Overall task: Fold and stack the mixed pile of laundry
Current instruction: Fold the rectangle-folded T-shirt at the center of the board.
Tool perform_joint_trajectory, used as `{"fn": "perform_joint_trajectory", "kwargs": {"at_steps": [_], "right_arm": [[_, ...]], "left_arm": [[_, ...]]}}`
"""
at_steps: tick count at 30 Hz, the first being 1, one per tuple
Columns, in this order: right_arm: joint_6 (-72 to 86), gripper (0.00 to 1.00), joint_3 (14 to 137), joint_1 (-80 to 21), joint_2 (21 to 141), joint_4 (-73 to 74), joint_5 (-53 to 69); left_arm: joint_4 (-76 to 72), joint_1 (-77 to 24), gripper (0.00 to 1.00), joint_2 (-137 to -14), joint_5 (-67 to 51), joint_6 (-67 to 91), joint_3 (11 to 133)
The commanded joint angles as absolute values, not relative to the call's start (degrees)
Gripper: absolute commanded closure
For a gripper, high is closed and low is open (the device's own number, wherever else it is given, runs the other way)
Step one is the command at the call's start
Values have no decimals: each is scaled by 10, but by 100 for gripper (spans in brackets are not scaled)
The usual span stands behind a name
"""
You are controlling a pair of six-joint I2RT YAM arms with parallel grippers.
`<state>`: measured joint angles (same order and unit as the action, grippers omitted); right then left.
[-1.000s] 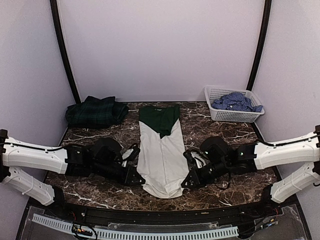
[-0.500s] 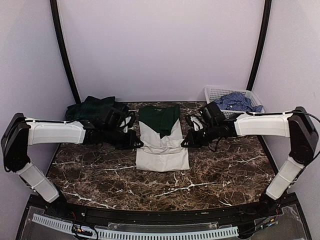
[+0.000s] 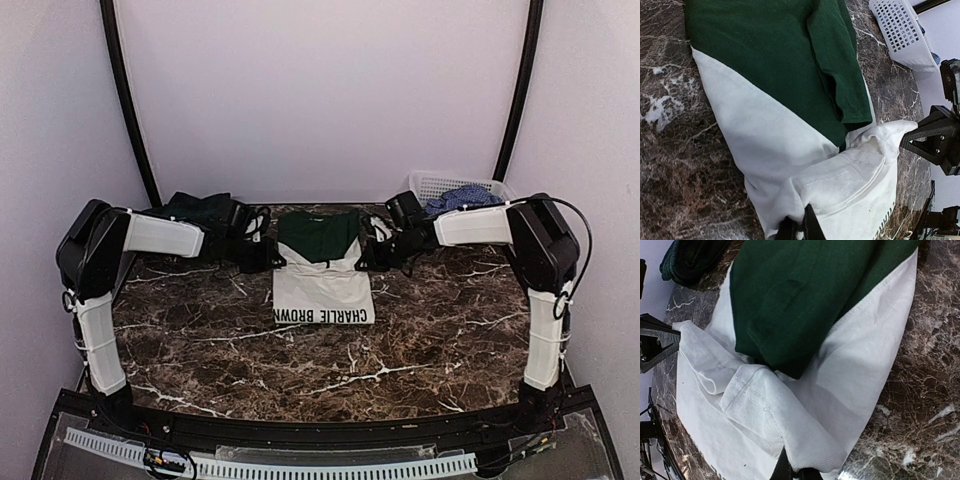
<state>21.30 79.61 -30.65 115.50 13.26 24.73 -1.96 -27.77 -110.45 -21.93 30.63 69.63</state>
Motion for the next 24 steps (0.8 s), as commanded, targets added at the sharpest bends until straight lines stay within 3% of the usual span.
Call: {"fn": "perform_joint_trajectory", "kwargs": {"at_steps": [1,3,6,11,14,17,22,24], "right_arm": [[202,100,822,-295,1191,117,259],[206,96,823,-291,1198,118,259],[207,75,826,-287,1198,119,266],[199,49,828,-281,1175,135,254],[199,40,821,-273,1165,135,252],[200,32,820,-267,1166,133,261],[206,27,824,-261,1164,136,275],[208,11,818,-254,1151,134,278]], "left_arm": [[-43,-272,100,-1144,-234,295,748],[-49,-269,100,-1160,-237,296,754],[-40,-265,93,-1173,-234,292,763],[-27,-245,66,-1153,-223,306,753],[-34,-230,57,-1132,-222,311,741],[-21,-220,55,-1122,-224,303,750],[-29,-214,49,-1092,-199,301,735],[-47,-203,45,-1067,-201,308,719]]}}
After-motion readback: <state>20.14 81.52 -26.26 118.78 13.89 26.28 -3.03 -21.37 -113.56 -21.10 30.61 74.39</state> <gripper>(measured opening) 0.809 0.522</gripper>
